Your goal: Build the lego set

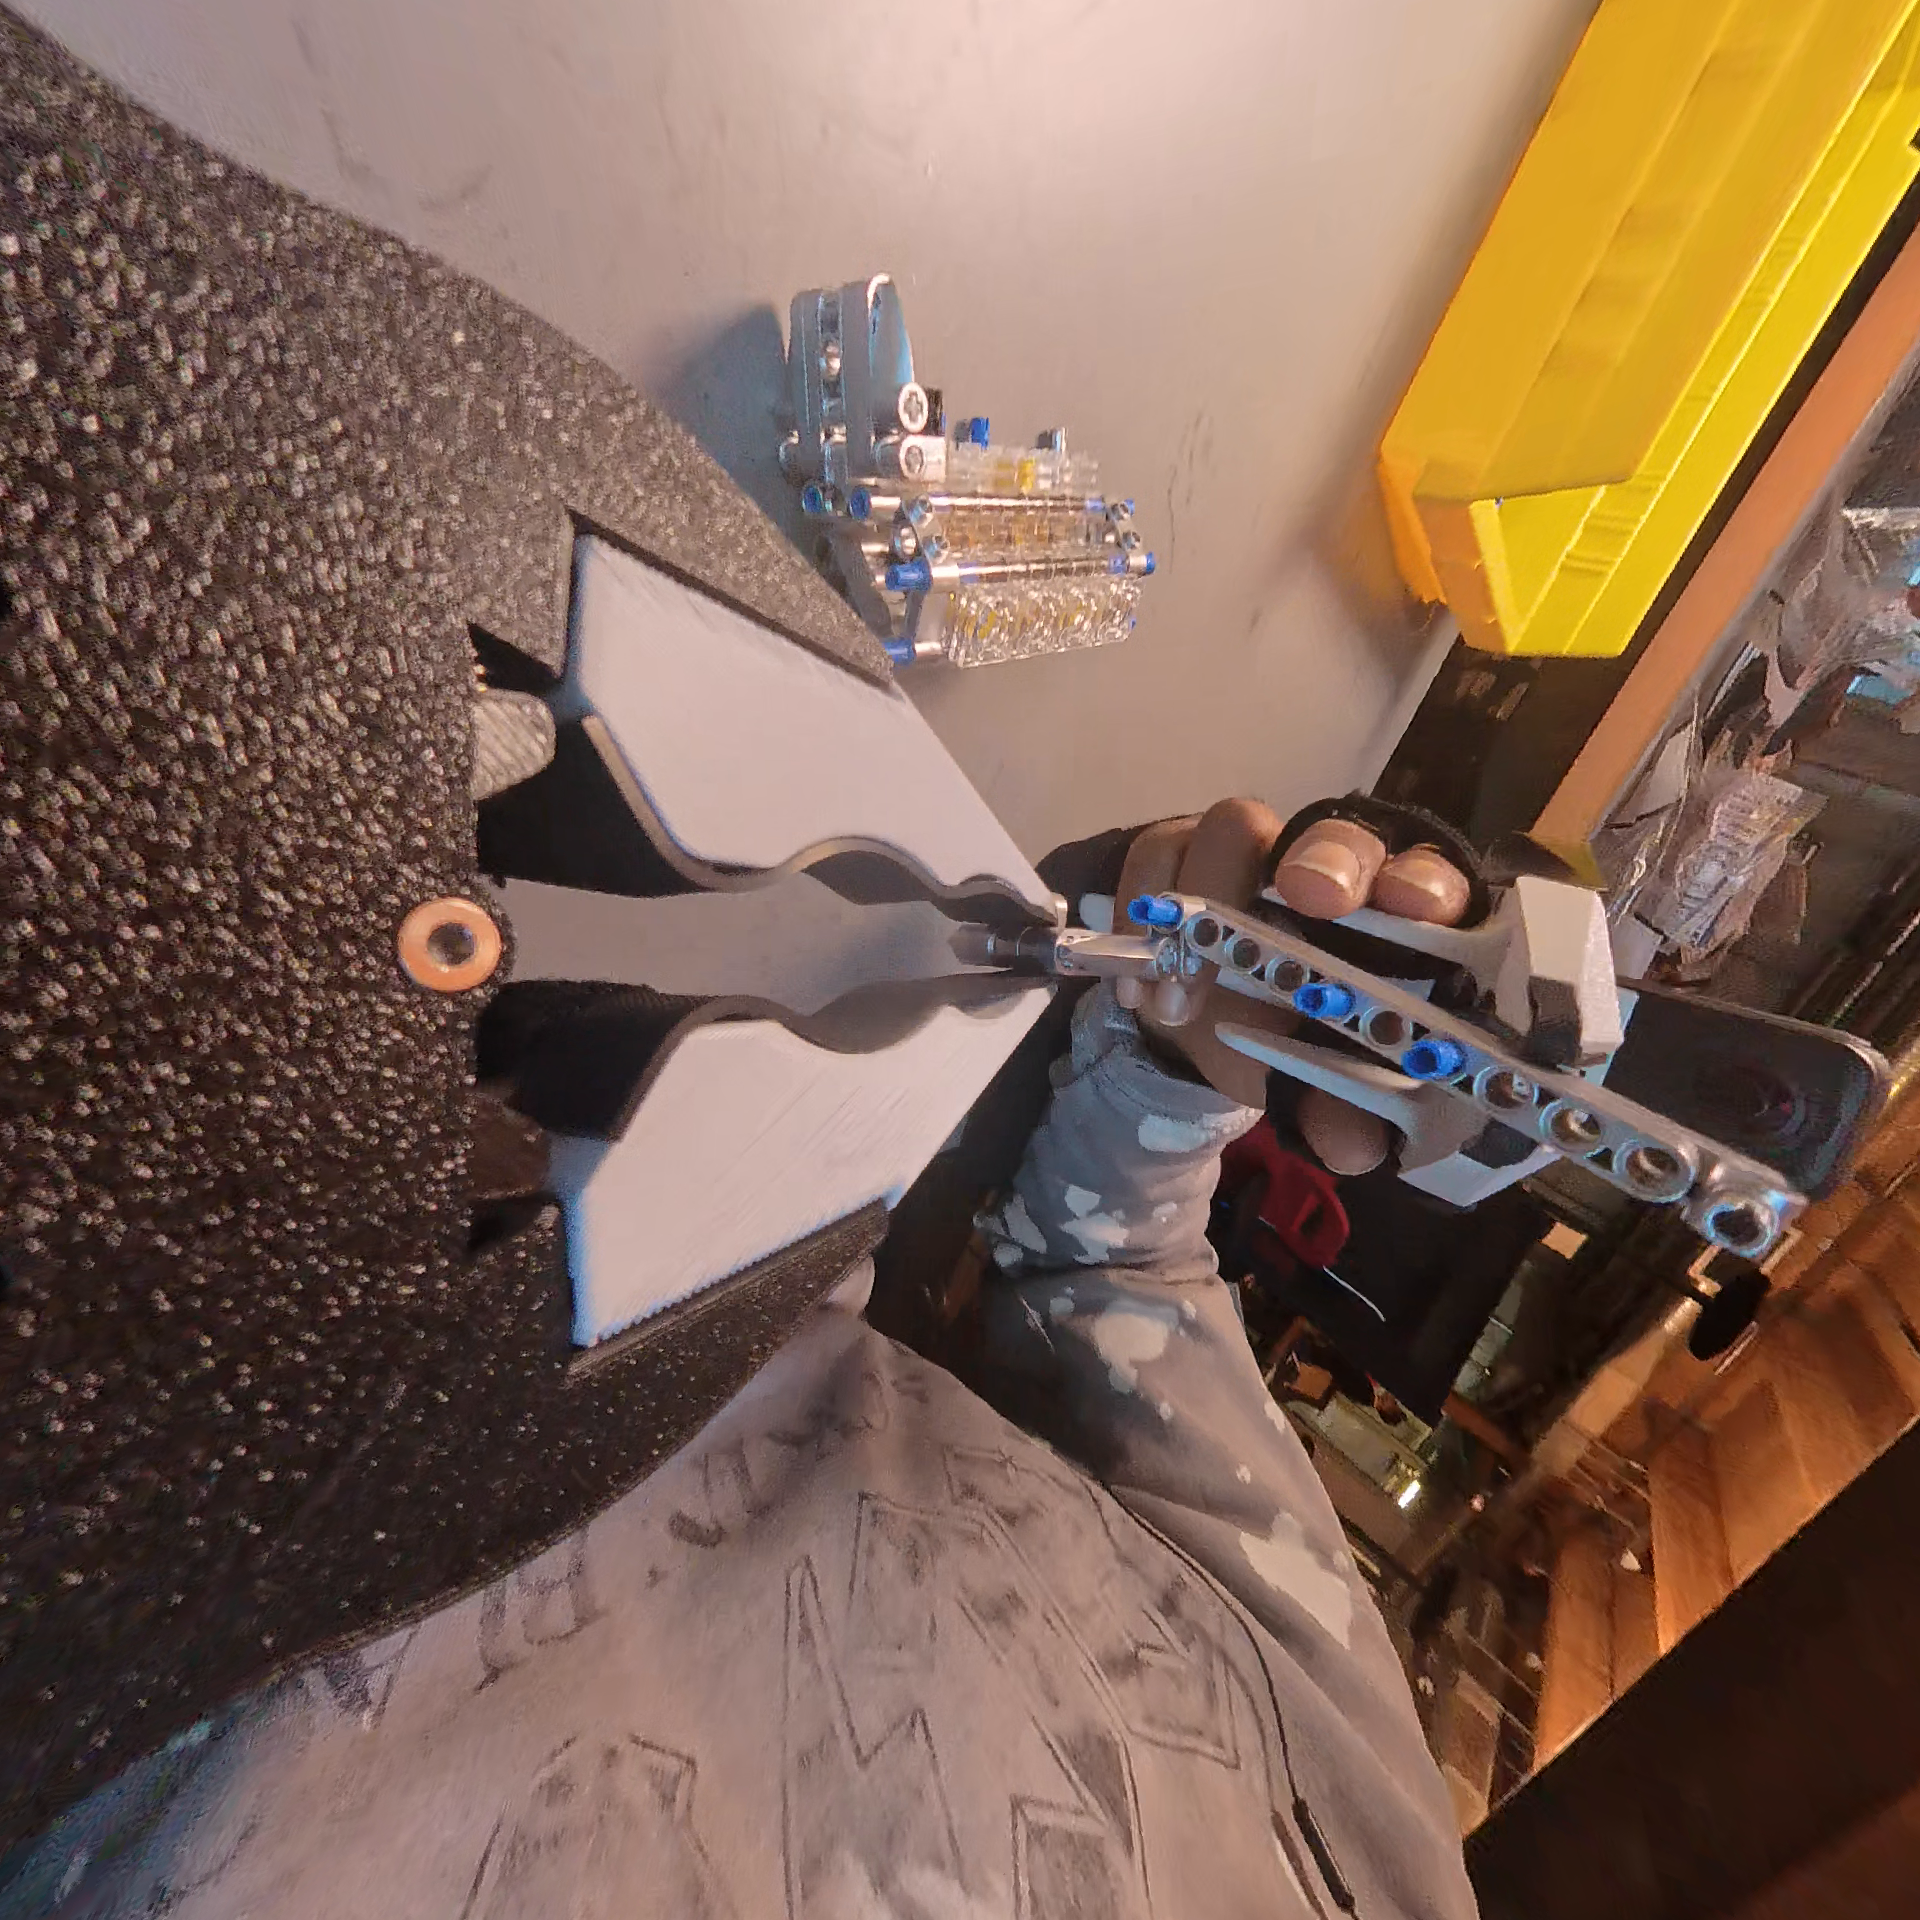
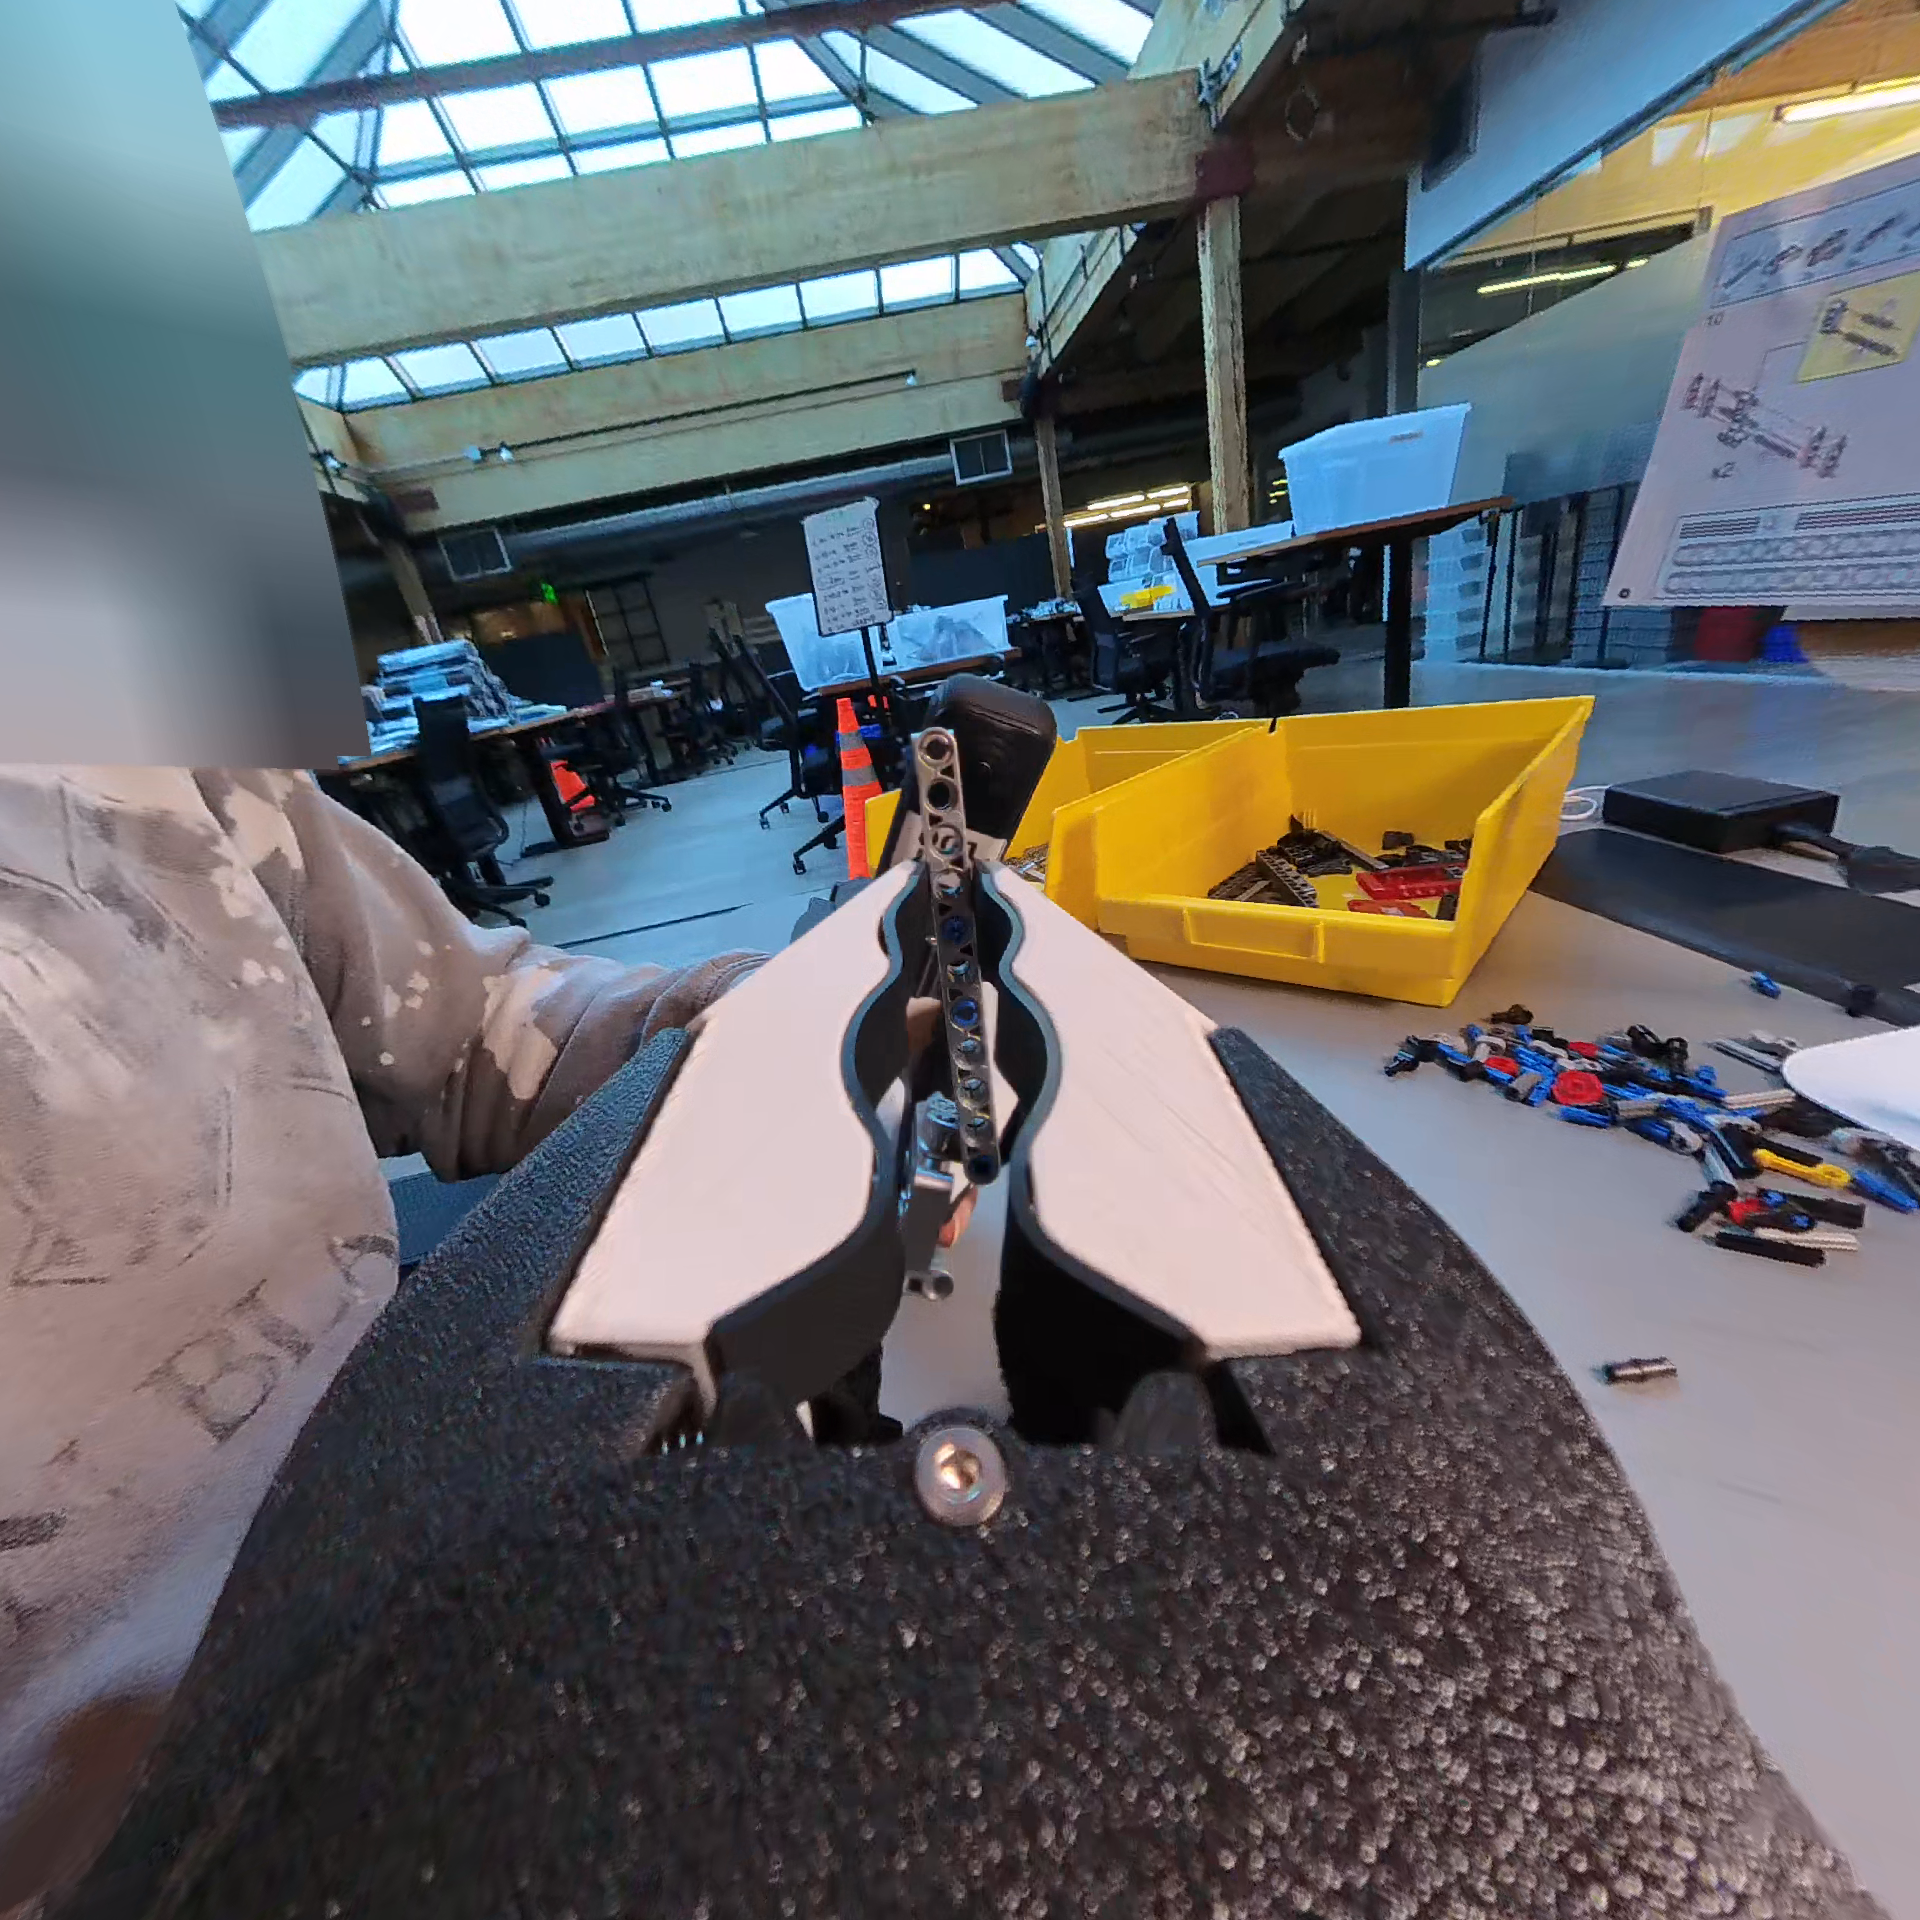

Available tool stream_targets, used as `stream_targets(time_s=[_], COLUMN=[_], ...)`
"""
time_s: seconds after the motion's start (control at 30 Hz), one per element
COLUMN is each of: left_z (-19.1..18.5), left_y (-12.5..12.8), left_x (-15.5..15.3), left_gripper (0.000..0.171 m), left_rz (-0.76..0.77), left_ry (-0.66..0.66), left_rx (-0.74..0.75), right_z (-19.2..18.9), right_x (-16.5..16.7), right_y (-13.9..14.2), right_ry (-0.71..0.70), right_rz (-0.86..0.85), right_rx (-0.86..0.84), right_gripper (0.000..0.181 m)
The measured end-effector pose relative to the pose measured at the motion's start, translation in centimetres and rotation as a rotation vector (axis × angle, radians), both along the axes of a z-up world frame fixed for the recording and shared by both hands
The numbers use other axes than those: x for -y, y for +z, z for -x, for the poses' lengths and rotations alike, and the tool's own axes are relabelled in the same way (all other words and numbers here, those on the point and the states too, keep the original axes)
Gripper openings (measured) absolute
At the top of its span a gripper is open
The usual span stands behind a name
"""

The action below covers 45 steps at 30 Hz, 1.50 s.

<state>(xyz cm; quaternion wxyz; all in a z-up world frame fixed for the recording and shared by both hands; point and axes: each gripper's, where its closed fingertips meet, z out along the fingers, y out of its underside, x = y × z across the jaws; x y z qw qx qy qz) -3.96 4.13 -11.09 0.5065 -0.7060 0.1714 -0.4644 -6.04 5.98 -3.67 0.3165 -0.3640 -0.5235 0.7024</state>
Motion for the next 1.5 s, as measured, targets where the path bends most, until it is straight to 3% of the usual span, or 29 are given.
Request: stream_targets(time_s=[0.1,0.2,0.27,0.4,0.47,0.53,0.63,0.73,0.83,1.07,1.13,1.23,1.4,1.5], left_z=[-0.2,0.0,0.5,1.7,2.2,2.4,2.8,4.1,5.7,6.4,6.2,5.8,6.0,6.1], left_y=[0.4,0.8,1.3,2.4,2.5,2.3,1.8,-0.1,-0.4,-1.1,-2.0,-2.8,-3.2,-2.8], left_x=[0.3,0.4,0.5,0.7,0.7,0.5,-0.2,-1.8,-2.8,-3.5,-3.8,-4.2,-4.2,-4.1], left_gripper=[0.006,0.006,0.006,0.006,0.006,0.006,0.008,0.011,0.013,0.017,0.031,0.040,0.039,0.039], left_rz=[-0.019,-0.050,-0.069,-0.095,-0.089,-0.076,-0.047,-0.014,-0.072,-0.250,-0.280,-0.283,-0.333,-0.353], left_ry=[-0.028,-0.028,-0.022,-0.005,-0.002,0.005,0.046,0.183,0.331,0.516,0.537,0.540,0.547,0.544], left_rx=[0.019,0.022,0.045,0.099,0.128,0.142,0.138,0.017,-0.123,-0.582,-0.737,-0.815,-0.969,-0.975], right_z=[0.2,0.0,0.0,0.0,0.3,0.8,1.3,1.8,2.2,3.1,3.3,3.6,3.8,3.8], right_x=[-1.3,-1.7,-1.4,0.6,1.6,2.1,1.3,-0.8,-1.9,-3.1,-2.9,-2.1,-1.7,-1.5], right_y=[-0.1,-0.4,-1.2,-3.6,-4.7,-5.4,-5.7,-6.7,-7.7,-9.1,-9.1,-9.3,-9.6,-9.3], right_ry=[-0.042,-0.027,-0.006,0.084,0.078,0.044,-0.027,-0.151,-0.223,-0.292,-0.283,-0.275,-0.289,-0.277], right_rz=[0.037,0.046,0.020,-0.075,-0.148,-0.209,-0.240,-0.285,-0.273,-0.050,-0.016,-0.039,-0.094,-0.098], right_rx=[0.022,0.058,0.109,0.225,0.256,0.266,0.289,0.353,0.422,0.528,0.542,0.546,0.543,0.514], right_gripper=[0.008,0.021,0.030,0.031,0.029,0.011,0.007,0.007,0.007,0.007,0.007,0.007,0.007,0.007])
